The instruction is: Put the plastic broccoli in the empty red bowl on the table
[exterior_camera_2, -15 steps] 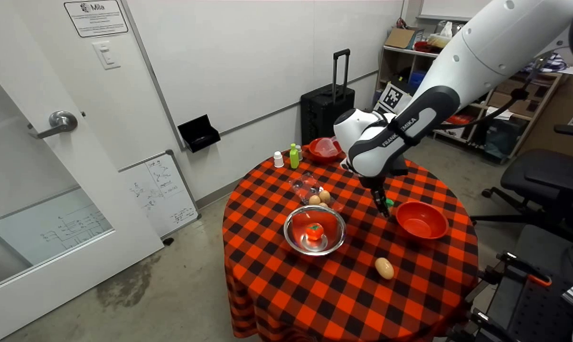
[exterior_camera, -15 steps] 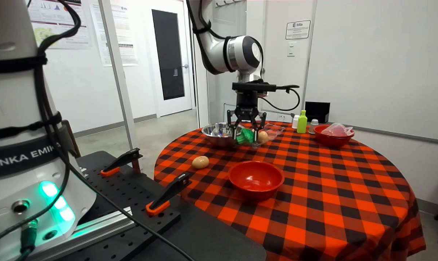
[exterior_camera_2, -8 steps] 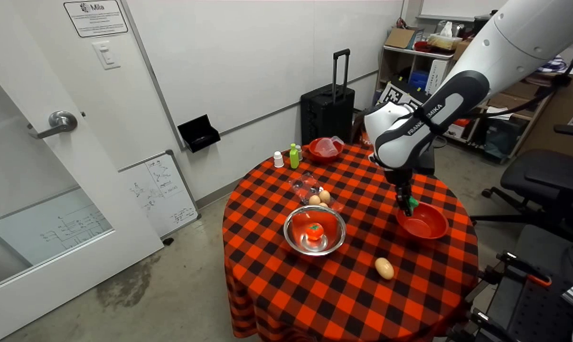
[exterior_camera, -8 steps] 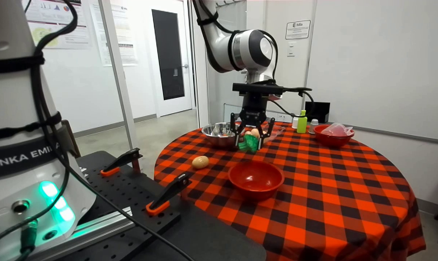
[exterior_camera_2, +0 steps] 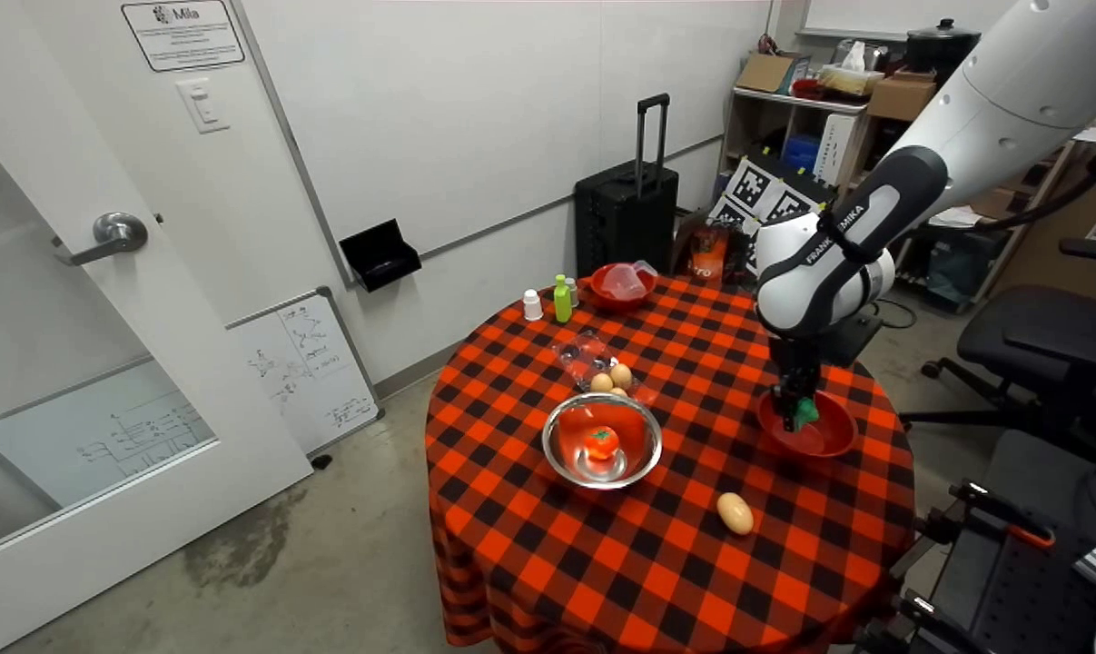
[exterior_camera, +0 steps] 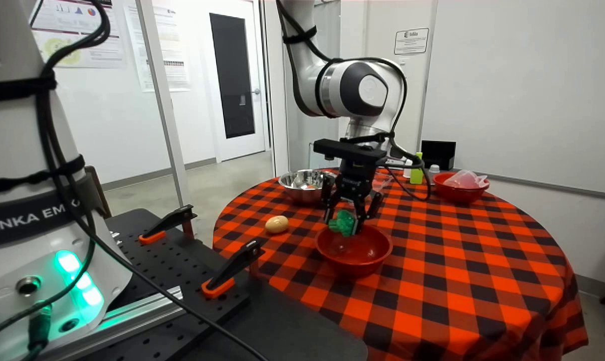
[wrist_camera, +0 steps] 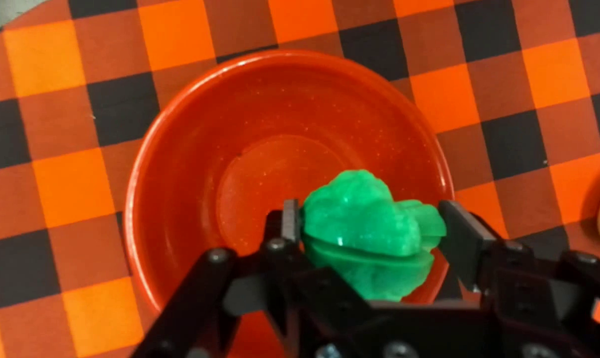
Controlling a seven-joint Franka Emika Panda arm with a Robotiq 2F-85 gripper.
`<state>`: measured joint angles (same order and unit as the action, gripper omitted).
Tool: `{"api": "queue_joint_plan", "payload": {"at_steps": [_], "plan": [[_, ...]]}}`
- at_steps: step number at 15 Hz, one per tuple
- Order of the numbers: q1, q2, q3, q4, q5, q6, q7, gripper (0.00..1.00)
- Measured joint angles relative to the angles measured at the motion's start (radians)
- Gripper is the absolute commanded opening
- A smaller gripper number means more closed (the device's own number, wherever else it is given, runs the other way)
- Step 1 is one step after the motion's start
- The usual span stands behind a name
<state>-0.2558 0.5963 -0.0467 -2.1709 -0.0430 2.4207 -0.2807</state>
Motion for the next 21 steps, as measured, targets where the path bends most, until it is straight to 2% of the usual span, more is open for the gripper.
{"api": "queue_joint_plan", "payload": {"at_steps": [5,11,12,13,14,16,21], "plan": [[-0.003,0.052,-0.007,-0.016,0.062,0.108,0.118,0.46],[-0.003,0.092,-0.029,-0.016,0.097,0.16,0.206,0.48],[-0.003,0.094,-0.032,-0.016,0.099,0.163,0.216,0.62],[-0.003,0.095,-0.035,-0.016,0.101,0.166,0.225,0.88],[-0.003,0.096,-0.037,-0.016,0.102,0.168,0.233,0.94],[-0.003,0.097,-0.038,-0.016,0.109,0.168,0.248,1.0],[-0.003,0.102,-0.038,-0.016,0.13,0.169,0.261,1.0]]}}
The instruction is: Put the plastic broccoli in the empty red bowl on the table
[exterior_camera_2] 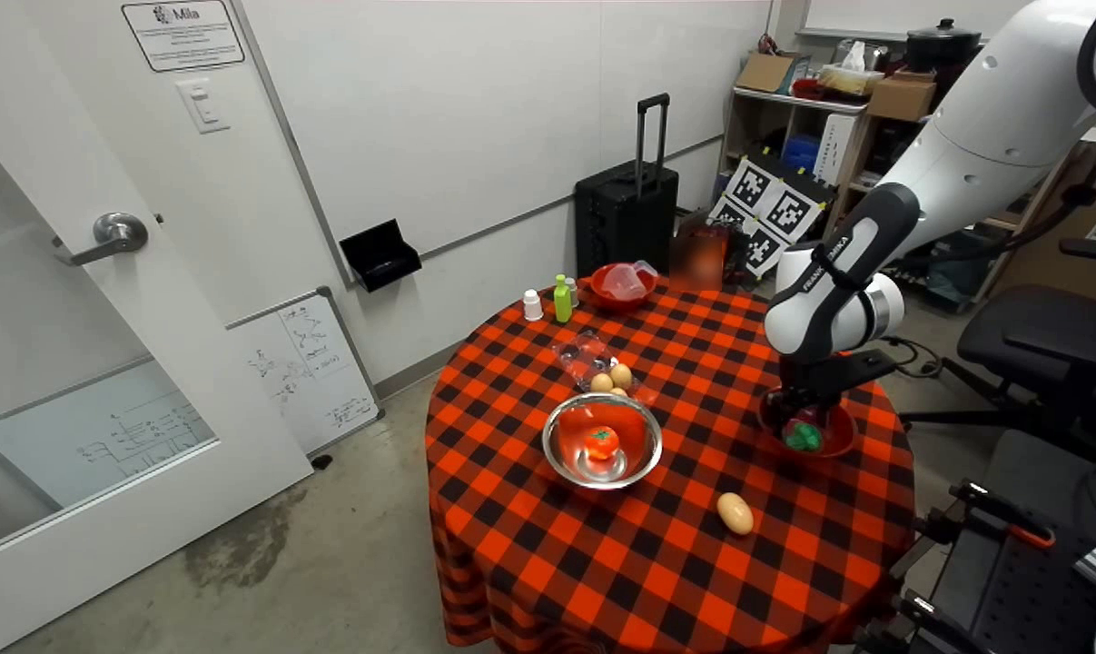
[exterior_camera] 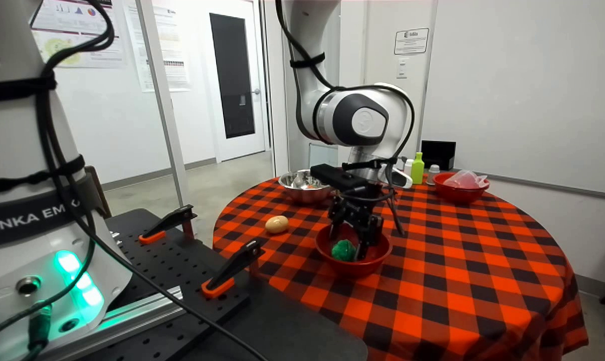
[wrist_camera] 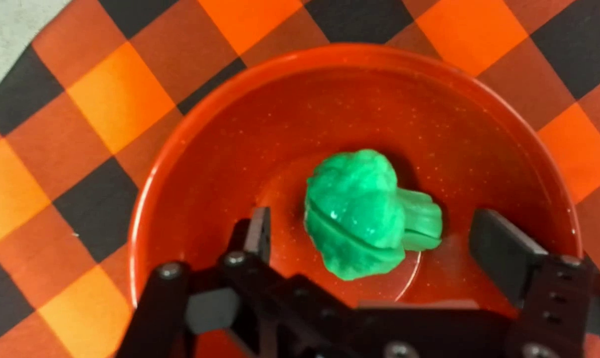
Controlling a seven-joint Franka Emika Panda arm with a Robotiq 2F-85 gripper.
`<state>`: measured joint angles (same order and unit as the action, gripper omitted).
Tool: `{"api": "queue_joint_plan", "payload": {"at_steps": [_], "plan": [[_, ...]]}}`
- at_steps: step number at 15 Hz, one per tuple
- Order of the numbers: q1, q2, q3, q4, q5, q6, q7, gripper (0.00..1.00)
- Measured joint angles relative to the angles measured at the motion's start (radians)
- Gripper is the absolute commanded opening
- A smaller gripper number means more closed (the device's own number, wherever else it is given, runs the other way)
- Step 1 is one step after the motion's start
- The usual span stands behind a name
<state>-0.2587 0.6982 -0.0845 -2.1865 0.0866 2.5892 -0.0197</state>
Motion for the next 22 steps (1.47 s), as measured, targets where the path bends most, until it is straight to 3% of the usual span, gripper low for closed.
{"api": "queue_joint_plan", "payload": {"at_steps": [6,17,22], "plan": [[0.002,-0.013,0.0,-0.013,0.024,0.011,0.003,1.0],[0.065,-0.3,0.003,-0.207,0.024,0.049,0.018,1.0],[0.076,-0.34,0.009,-0.235,0.024,0.037,0.017,1.0]]}}
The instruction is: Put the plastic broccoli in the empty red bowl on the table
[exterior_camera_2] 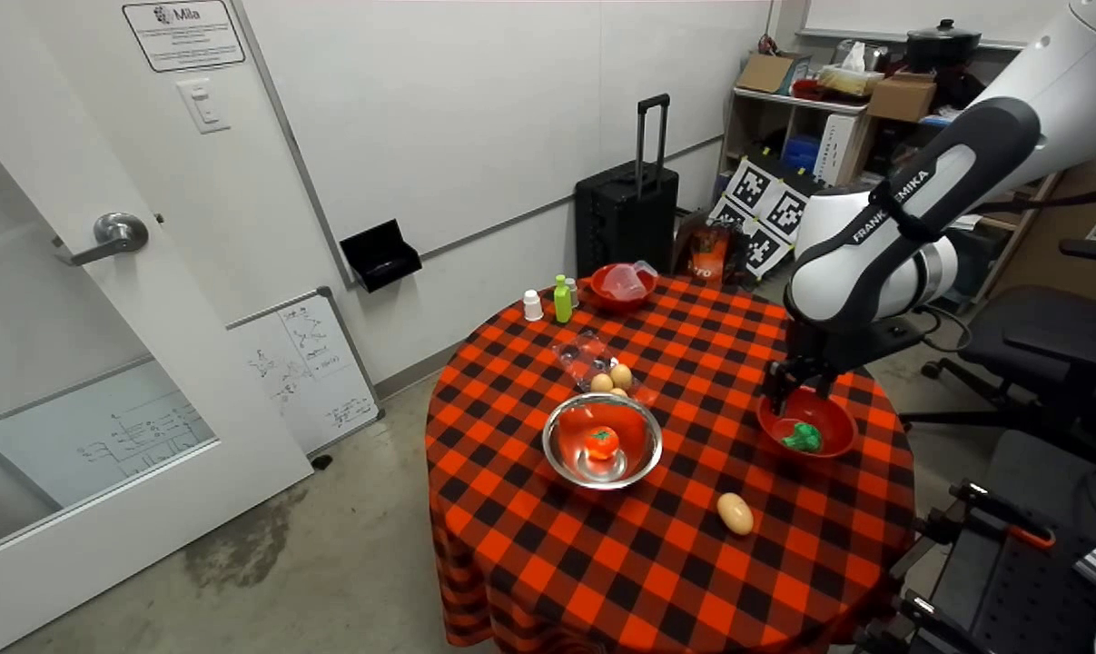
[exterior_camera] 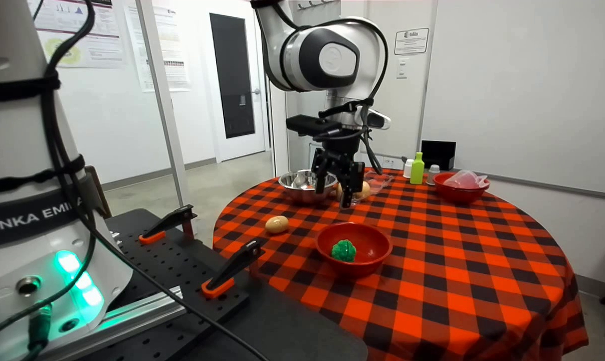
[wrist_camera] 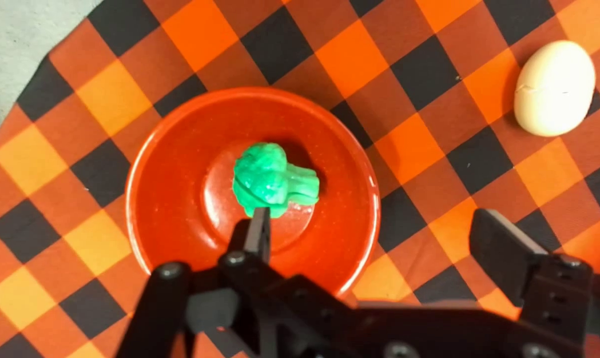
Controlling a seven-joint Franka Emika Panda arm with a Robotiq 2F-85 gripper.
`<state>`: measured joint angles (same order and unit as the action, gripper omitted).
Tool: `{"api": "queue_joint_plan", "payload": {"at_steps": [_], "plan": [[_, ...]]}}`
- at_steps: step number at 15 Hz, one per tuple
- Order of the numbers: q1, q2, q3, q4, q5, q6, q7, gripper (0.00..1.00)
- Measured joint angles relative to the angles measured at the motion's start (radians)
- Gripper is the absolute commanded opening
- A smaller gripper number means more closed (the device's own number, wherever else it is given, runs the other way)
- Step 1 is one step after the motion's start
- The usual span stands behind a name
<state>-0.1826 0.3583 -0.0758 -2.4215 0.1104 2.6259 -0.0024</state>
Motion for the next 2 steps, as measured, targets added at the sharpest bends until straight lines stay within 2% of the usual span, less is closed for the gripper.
{"api": "queue_joint_plan", "payload": {"at_steps": [2], "plan": [[0.0,0.0,0.0,-0.001,0.0,0.0,0.0,1.0]]}}
